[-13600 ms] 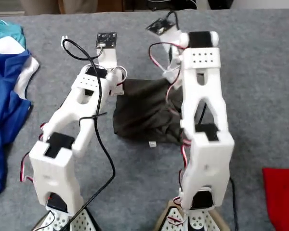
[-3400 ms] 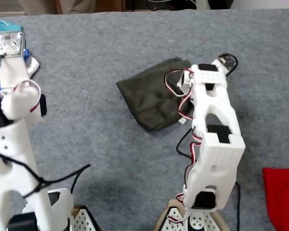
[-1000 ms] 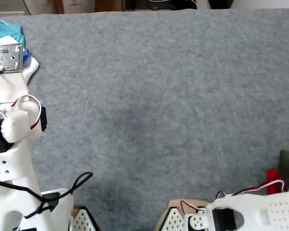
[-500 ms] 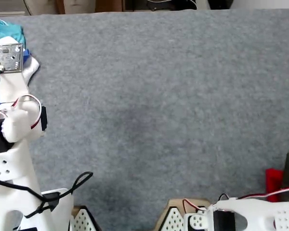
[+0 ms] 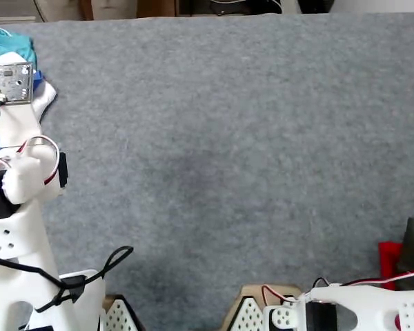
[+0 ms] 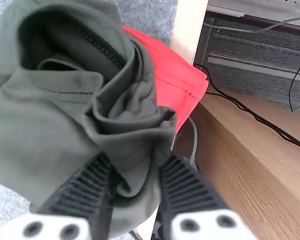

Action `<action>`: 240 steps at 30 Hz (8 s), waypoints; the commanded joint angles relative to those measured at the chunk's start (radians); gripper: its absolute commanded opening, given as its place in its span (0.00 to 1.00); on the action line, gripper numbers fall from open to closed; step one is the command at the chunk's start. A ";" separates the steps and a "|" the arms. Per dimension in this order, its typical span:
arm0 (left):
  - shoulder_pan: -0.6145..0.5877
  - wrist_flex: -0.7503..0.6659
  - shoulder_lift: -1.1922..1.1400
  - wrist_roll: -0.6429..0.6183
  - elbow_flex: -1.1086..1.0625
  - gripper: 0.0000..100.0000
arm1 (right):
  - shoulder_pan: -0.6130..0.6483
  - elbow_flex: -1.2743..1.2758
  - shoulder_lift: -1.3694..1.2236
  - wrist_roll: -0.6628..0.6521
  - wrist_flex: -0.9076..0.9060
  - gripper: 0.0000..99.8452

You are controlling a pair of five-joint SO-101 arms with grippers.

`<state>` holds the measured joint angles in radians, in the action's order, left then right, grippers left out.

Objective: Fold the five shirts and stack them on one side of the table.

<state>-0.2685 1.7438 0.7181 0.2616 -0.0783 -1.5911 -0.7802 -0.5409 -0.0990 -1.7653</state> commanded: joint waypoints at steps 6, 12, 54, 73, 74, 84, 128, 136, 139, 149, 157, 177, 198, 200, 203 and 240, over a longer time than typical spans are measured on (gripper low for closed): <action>0.002 -0.014 0.008 -0.009 0.000 0.02 | -0.035 -0.013 0.010 -0.011 -0.017 0.33; 0.002 -0.014 0.008 -0.009 0.000 0.02 | -0.001 -0.004 0.085 -0.002 -0.017 0.35; -0.793 -0.204 -0.251 0.222 0.021 0.02 | 2.066 0.521 0.472 0.135 0.152 0.01; -1.030 -0.270 -1.072 0.295 0.313 0.19 | 2.242 0.010 -0.033 0.166 -0.020 0.16; -1.030 -0.270 -1.107 0.295 0.336 0.19 | 2.242 0.008 -0.038 0.166 -0.020 0.16; -0.953 -0.173 -1.267 0.295 0.411 0.02 | 2.241 0.005 -0.047 0.166 -0.018 0.16; 0.559 -0.083 0.031 -0.003 -0.474 0.02 | 1.303 1.127 1.047 -0.540 0.041 0.01; 0.563 -0.089 0.076 -0.003 -0.526 0.02 | 1.303 1.415 1.145 -0.559 0.052 0.01; 0.563 -0.091 0.076 -0.003 -0.526 0.02 | 1.303 1.521 1.159 -0.559 0.114 0.01; 0.563 -0.091 0.074 -0.003 -0.526 0.02 | 1.310 1.603 1.155 -0.560 0.196 0.01; 0.517 -0.084 0.082 -0.003 -0.526 0.02 | 1.267 1.520 1.159 -0.559 0.169 0.01; 0.465 -0.048 0.073 0.003 -0.348 0.15 | 0.344 0.966 1.150 -0.916 0.130 0.01; 1.215 -0.052 -0.476 -0.068 0.196 0.05 | 0.097 0.220 0.325 -0.683 0.141 0.01; 1.274 -0.081 -0.529 -0.068 0.218 0.05 | 0.096 0.110 0.242 -0.689 0.141 0.01; 1.343 -0.133 -0.610 -0.069 0.245 0.05 | 0.102 -0.041 0.094 -0.690 0.160 0.01; 1.412 -0.170 -0.814 -0.071 0.353 0.05 | 0.295 -0.886 -0.572 -0.804 -0.014 0.01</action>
<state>1.1416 1.5842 -0.1013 0.1987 0.2332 -1.3149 -1.6210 -1.2605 -0.8769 -1.7285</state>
